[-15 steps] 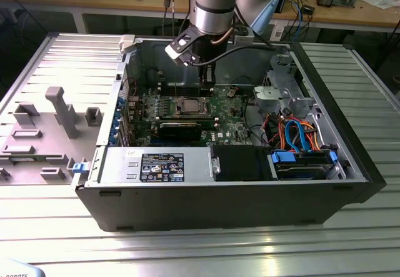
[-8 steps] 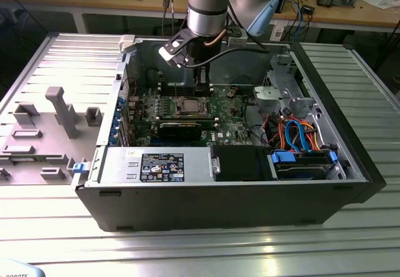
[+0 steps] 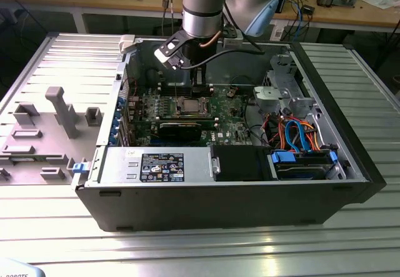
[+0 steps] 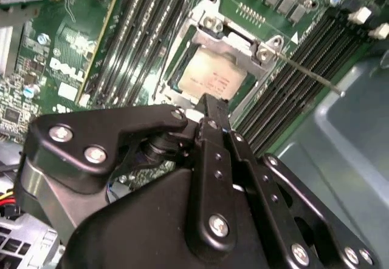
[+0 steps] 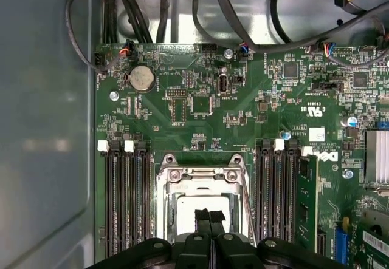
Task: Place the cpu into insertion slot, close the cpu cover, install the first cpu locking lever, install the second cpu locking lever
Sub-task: 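Close the cpu cover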
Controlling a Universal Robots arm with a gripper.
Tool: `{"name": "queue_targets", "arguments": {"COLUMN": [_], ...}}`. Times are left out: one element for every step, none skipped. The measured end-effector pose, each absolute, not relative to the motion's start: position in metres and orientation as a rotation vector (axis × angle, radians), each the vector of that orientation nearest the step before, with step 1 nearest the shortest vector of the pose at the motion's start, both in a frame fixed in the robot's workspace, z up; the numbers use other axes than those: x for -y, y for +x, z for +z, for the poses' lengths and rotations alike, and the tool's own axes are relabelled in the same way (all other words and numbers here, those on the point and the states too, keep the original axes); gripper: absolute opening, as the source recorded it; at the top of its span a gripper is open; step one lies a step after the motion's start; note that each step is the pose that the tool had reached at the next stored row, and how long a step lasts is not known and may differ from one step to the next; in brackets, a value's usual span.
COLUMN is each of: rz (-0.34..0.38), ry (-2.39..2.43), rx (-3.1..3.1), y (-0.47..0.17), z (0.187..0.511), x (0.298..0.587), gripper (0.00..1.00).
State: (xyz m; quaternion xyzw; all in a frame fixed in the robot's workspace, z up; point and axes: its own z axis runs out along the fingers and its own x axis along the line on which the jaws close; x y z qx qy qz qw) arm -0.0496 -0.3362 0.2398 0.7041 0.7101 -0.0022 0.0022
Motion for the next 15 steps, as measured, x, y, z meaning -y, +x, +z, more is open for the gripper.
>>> {"name": "queue_targets", "arguments": {"rz": [-0.007,-0.007,-0.007,-0.007,-0.007,-0.007,-0.007,-0.007,-0.007,-0.006,-0.005,-0.003,-0.002,-0.002,-0.002], "ry": [2.209,2.209,2.209,2.209,2.209,2.208,2.208,2.208,2.208,2.208,2.209,2.210,2.210,2.210,2.210], "rx": [-2.228,-2.228,-2.228,-2.228,-2.228,-2.228,-2.229,-2.229,-2.229,-2.229,-2.230,-2.231,-2.231,-2.231,-2.231], "y": [-0.053,-0.058,-0.062,-0.065,-0.067,-0.068,-0.069,-0.071,-0.075,-0.079,-0.080,-0.080,-0.080,-0.080,-0.080], "z": [0.240,0.239,0.236,0.233,0.229,0.227,0.225,0.224,0.223,0.221,0.219,0.216,0.213,0.209,0.206], "x": [0.336,0.336,0.336,0.336,0.336,0.337,0.336,0.337,0.337,0.336,0.337,0.337,0.337,0.337,0.337], "gripper": [0.11,0.11,0.11,0.11,0.11,0.11,0.11,0.11,0.11,0.11,0.11,0.11,0.11,0.11,0.11]}}
